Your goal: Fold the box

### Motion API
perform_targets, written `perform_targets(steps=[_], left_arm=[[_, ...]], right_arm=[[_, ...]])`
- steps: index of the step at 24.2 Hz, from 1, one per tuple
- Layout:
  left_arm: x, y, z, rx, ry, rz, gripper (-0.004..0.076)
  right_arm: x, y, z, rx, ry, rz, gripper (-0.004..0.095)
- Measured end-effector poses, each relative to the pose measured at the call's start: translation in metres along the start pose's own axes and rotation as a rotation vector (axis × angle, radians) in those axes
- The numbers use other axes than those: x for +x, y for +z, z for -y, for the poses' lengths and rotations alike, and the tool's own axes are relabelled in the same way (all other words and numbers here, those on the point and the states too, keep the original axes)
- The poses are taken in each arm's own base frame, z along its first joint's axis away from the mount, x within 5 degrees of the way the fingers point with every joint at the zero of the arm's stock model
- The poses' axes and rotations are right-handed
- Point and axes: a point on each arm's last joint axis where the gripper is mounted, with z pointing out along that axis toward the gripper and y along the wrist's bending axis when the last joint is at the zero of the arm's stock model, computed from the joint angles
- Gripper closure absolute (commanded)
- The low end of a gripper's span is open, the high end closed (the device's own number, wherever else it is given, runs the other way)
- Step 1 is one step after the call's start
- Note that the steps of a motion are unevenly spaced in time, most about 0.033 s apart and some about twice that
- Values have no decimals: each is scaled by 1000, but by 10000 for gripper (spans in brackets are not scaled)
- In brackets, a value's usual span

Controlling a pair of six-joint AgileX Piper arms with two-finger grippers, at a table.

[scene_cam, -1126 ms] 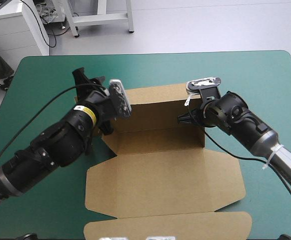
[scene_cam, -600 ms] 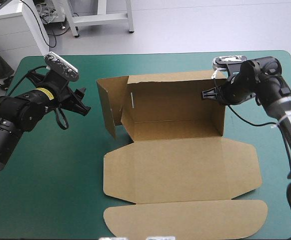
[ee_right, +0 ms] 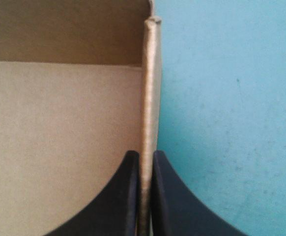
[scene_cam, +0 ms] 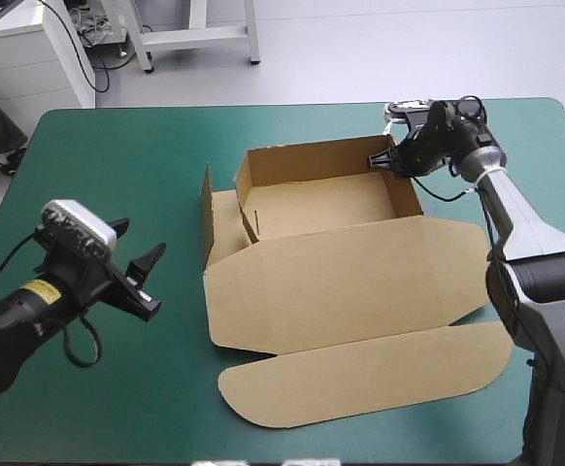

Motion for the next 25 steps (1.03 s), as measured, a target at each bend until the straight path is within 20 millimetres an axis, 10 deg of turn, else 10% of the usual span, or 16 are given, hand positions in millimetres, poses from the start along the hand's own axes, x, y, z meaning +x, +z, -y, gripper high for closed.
perform_targets(steps=[9, 20, 25], left_arm=[[76, -74, 42, -43, -36, 160, 603], [105, -80, 50, -49, -95, 92, 731], [107, -80, 48, -74, -85, 77, 731]], right_arm=[[40, -21, -36, 43, -86, -78, 927], [51, -27, -47, 46, -101, -121, 912], [49, -30, -48, 39, -163, -125, 664]])
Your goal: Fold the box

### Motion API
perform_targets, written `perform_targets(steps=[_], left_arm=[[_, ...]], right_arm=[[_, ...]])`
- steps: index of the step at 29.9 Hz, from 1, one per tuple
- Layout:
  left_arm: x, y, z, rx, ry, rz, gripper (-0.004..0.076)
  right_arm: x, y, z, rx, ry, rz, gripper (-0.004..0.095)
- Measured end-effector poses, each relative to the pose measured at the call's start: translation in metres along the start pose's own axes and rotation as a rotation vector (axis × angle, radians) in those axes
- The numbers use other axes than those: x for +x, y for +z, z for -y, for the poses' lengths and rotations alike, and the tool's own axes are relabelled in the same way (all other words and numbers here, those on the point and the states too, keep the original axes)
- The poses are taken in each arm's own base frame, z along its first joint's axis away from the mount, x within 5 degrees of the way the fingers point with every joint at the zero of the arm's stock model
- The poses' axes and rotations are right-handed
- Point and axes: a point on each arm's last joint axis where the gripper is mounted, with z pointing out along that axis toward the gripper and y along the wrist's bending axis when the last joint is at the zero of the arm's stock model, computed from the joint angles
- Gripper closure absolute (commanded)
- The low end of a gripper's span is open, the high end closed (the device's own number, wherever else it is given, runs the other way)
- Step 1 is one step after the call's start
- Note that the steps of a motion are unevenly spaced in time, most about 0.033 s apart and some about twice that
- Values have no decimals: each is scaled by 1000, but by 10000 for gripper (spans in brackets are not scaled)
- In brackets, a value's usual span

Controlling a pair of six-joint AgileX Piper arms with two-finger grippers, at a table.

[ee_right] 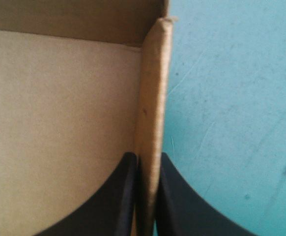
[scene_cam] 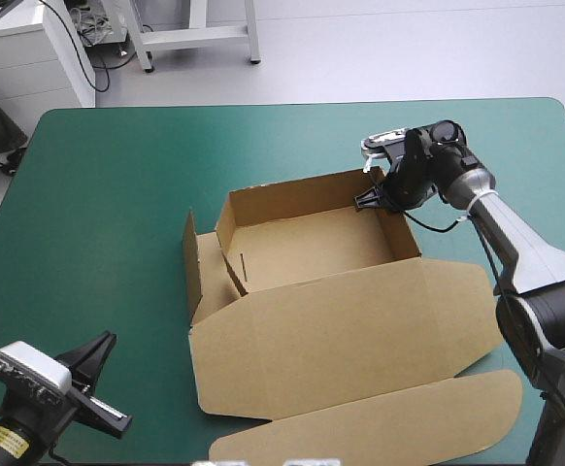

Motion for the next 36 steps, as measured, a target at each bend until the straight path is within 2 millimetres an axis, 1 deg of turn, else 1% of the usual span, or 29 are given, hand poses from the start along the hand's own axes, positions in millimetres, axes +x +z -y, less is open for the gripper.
perform_targets(steps=[3, 4, 5, 6, 9, 11, 12, 13, 15, 17, 20, 22, 23, 25, 28, 36], left_arm=[[1, 0, -2, -25, 6, -10, 731], [1, 0, -3, -36, 7, -15, 731], [2, 0, -5, -53, 8, -21, 731], [2, 0, -6, -71, 6, -27, 731], [4, -1, -10, -111, -5, -39, 731], [4, -1, -11, -123, -4, -42, 731], [4, -1, -11, -125, -7, -44, 731], [4, -1, -11, -125, -10, -45, 731], [4, -1, -11, -126, -11, -46, 731], [4, -1, -12, -127, -11, -48, 731], [5, -1, -11, -127, -12, -55, 731], [5, -1, -11, -126, -12, -58, 731], [5, -1, -11, -126, -12, -58, 731], [5, -1, -11, -126, -12, -58, 731], [5, -1, -11, -125, -13, -60, 731], [5, -1, -11, -124, -14, -59, 731]], right_arm=[[3, 4, -3, -19, -20, -88, 485], [2, 4, -4, -27, -22, -99, 448], [-1, 1, -5, -36, -20, -92, 432], [-2, -1, -6, -41, -19, -84, 428], [-10, -21, -7, -47, -18, -19, 427], [-11, -39, -7, -42, -20, 22, 427], [-10, -44, -6, -39, -21, 35, 427], [-8, -58, -6, -33, -24, 62, 427], [-5, -76, -6, -25, -27, 98, 427], [0, -99, -6, -18, -29, 146, 427], [7, -128, -7, -14, -29, 212, 427], [10, -140, -6, 2, -33, 239, 427], [11, -142, -4, 16, -36, 244, 427], [11, -141, -2, 38, -40, 239, 427], [6, -128, -1, 52, -41, 208, 427], [-10, -55, -1, 25, -32, 49, 427]])
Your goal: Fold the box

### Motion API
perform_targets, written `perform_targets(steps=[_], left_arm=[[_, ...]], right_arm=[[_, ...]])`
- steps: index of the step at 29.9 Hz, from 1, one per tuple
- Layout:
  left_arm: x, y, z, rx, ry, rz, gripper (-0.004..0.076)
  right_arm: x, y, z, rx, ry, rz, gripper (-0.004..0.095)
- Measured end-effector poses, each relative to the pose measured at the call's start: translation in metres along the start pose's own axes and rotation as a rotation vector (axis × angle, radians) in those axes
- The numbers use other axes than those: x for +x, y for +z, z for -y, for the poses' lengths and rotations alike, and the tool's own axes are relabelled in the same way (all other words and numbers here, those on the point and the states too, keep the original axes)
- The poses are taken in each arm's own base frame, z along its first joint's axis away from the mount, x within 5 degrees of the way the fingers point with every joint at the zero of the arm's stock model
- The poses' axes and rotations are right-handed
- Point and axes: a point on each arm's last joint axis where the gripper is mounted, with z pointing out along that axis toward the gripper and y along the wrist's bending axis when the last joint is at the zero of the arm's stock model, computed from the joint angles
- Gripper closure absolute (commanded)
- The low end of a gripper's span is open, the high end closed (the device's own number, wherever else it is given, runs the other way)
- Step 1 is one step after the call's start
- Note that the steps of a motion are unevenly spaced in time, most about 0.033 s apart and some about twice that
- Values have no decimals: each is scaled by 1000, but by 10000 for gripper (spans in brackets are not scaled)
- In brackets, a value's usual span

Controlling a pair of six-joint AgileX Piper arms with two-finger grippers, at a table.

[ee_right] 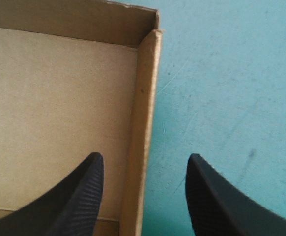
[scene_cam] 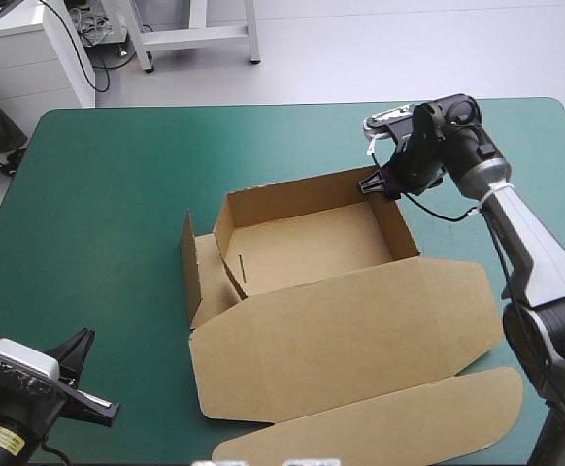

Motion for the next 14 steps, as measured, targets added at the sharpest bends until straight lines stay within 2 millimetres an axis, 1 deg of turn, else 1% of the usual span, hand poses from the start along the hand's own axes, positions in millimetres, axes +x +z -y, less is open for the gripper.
perform_targets(steps=[3, 5, 7, 9, 11, 14], left_arm=[[0, 0, 0, 0, 0, 0, 731], [0, 0, 0, 0, 0, 2, 731], [0, 0, 0, -1, 0, 5, 731], [-1, 0, 0, -1, 0, 6, 731], [-1, 0, 0, -1, 0, 6, 731], [-1, 0, 0, -1, 0, 6, 731]], right_arm=[[-2, 26, -1, -9, 3, -56, 432], [-2, 42, -1, -13, 7, -88, 461], [-2, 54, -2, -22, 19, -113, 512], [-2, 63, -2, -23, 29, -133, 585], [-2, 67, -2, -23, 38, -140, 702], [-2, 67, -1, -12, 44, -138, 908]])
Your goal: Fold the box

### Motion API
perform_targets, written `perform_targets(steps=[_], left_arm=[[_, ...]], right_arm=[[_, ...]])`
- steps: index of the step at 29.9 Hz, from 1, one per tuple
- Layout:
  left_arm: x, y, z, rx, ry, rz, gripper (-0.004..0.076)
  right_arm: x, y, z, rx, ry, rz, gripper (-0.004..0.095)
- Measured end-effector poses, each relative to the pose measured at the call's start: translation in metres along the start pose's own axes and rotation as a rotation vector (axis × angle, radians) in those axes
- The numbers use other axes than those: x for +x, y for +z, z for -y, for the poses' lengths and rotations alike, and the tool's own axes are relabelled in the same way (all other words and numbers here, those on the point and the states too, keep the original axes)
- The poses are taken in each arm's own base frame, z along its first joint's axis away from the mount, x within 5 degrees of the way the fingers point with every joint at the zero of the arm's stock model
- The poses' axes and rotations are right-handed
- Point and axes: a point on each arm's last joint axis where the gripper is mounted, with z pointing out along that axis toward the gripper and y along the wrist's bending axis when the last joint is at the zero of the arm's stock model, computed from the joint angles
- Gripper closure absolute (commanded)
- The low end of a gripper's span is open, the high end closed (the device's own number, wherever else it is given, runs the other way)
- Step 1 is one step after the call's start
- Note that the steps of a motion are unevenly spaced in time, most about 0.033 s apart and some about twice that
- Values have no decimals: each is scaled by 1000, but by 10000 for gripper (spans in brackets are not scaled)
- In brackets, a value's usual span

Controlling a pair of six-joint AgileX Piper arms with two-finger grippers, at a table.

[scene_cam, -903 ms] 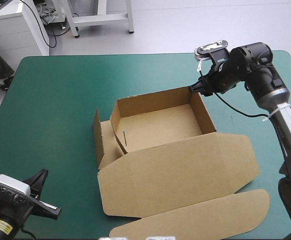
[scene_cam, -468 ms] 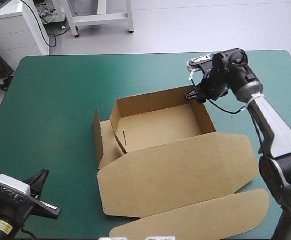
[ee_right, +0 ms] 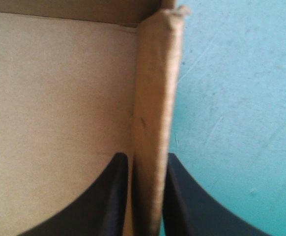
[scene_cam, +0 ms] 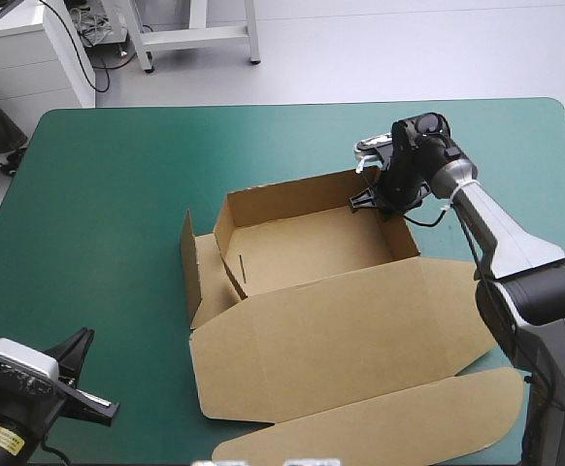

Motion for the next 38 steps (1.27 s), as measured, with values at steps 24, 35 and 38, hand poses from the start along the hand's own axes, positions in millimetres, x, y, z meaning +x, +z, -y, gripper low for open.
perform_targets(steps=[24, 35, 38], left_arm=[[0, 0, 0, 0, 0, 2, 731], [-15, -1, -2, -16, -34, 170, 730], [-14, -1, -1, -15, -17, 156, 703]], right_arm=[[52, -174, 21, 127, 74, 384, 928], [78, -216, 24, 145, 104, 489, 928], [78, -216, 24, 144, 106, 490, 928]])
